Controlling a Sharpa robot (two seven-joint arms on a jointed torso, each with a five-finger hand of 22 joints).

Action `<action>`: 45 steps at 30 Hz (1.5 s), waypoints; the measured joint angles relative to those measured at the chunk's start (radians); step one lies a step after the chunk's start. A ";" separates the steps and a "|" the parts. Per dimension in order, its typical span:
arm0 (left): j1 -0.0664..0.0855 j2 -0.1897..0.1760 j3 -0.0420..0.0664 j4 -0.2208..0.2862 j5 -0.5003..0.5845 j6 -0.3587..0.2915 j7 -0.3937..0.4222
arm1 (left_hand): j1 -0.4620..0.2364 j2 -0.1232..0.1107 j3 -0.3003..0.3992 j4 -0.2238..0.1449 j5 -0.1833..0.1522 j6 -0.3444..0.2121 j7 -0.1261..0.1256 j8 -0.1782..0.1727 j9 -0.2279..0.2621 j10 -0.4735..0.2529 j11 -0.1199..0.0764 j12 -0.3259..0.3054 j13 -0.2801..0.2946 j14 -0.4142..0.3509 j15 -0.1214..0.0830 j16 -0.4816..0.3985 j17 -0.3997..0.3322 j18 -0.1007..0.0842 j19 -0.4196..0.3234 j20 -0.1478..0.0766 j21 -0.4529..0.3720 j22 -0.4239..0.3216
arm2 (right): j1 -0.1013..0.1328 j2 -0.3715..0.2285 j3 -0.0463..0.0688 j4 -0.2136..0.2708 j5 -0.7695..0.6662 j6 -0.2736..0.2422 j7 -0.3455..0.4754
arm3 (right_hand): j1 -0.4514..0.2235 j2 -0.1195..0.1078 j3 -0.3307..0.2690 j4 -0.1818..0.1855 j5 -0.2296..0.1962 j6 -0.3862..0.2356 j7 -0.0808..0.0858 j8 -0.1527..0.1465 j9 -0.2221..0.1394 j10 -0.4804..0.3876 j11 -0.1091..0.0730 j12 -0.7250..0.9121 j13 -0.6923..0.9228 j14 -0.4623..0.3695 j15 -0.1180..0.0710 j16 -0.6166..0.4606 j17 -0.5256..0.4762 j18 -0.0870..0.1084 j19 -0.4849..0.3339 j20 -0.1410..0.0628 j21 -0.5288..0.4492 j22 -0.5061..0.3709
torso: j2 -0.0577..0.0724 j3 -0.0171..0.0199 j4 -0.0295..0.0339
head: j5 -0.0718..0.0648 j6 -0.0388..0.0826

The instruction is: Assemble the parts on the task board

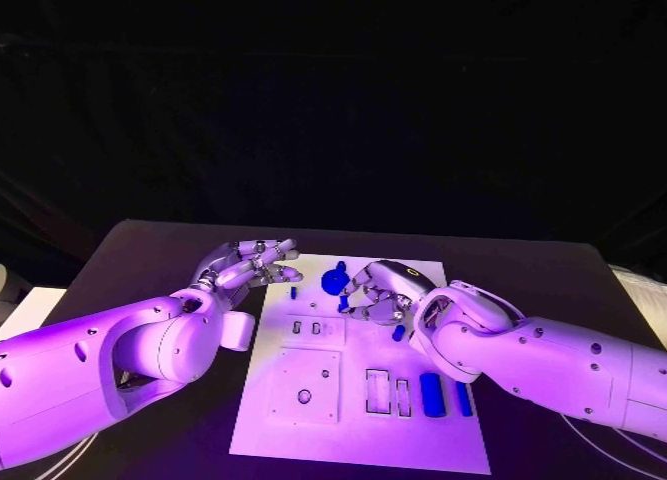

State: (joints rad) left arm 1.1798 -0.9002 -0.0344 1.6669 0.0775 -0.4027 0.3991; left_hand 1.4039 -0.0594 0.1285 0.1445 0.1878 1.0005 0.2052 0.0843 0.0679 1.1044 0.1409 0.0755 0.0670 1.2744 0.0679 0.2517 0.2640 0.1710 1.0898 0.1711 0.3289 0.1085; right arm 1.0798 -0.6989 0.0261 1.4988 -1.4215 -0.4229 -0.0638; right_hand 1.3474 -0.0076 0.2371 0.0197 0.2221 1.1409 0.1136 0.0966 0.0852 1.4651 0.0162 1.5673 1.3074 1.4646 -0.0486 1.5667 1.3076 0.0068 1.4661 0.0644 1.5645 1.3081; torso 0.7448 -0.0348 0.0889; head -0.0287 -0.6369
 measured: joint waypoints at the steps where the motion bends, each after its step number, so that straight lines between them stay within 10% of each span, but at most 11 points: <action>1: 0.000 0.000 0.000 -0.001 0.000 0.000 0.000 | 0.000 0.000 0.000 0.000 0.000 0.000 0.000 0.000 0.000 0.000 0.000 0.000 0.000 0.000 0.000 0.000 0.000 0.000 0.000 0.000 0.000 0.000 | -0.005 0.009 -0.002 0.000 -0.011 0.001 -0.009 | 0.000 0.000 0.000 0.000 0.000 0.000 0.000 0.000 0.000 0.000 0.000 0.000 0.000 0.000 0.000 0.000 0.000 0.000 0.000 0.000 0.000 0.000 | 0.000 -0.0005 0.0000 | 0.002 -0.003; 35: 0.000 -0.001 0.000 -0.004 0.000 0.002 0.000 | 0.000 0.000 0.002 -0.002 0.000 0.000 0.000 0.000 0.000 0.000 0.000 0.000 0.000 0.000 0.000 0.000 0.001 0.000 0.000 0.000 0.000 -0.001 | -0.033 0.092 -0.008 -0.010 -0.145 0.091 -0.121 | -0.011 0.010 0.003 0.004 -0.013 -0.001 0.000 -0.008 0.000 0.001 0.001 0.000 0.000 0.000 0.000 0.000 0.000 0.000 0.000 -0.007 0.000 0.000 | 0.001 0.0018 -0.0022 | 0.019 -0.030; 45: 0.000 -0.001 0.000 -0.004 0.000 0.002 0.000 | 0.000 0.000 0.002 -0.002 0.000 0.000 0.000 0.000 0.000 0.000 0.000 0.000 0.000 0.000 0.000 0.000 0.000 0.000 0.000 0.000 0.000 -0.001 | -0.031 0.091 -0.007 -0.004 -0.165 0.108 -0.138 | -0.069 -0.033 -0.003 0.001 -0.009 -0.047 0.010 -0.033 0.002 0.002 0.016 -0.016 0.001 0.000 0.011 0.000 0.001 0.000 0.000 0.001 -0.008 -0.001 | 0.000 0.0019 -0.0022 | 0.014 -0.030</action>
State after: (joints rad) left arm 1.1799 -0.9015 -0.0344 1.6634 0.0775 -0.4007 0.3989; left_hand 1.4038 -0.0594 0.1309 0.1421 0.1878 1.0005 0.2053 0.0843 0.0679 1.1044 0.1409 0.0755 0.0670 1.2744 0.0679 0.2517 0.2645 0.1709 1.0897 0.1711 0.3289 0.1078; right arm 1.0484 -0.6077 0.0194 1.4949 -1.5864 -0.3147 -0.2013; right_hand 1.2786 -0.0402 0.2343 0.0208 0.2133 1.0939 0.1236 0.0640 0.0877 1.4667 0.0325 1.5516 1.3081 1.4646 -0.0374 1.5667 1.3081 0.0068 1.4663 0.0656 1.5569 1.3075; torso 0.7453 -0.0329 0.0867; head -0.0142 -0.6673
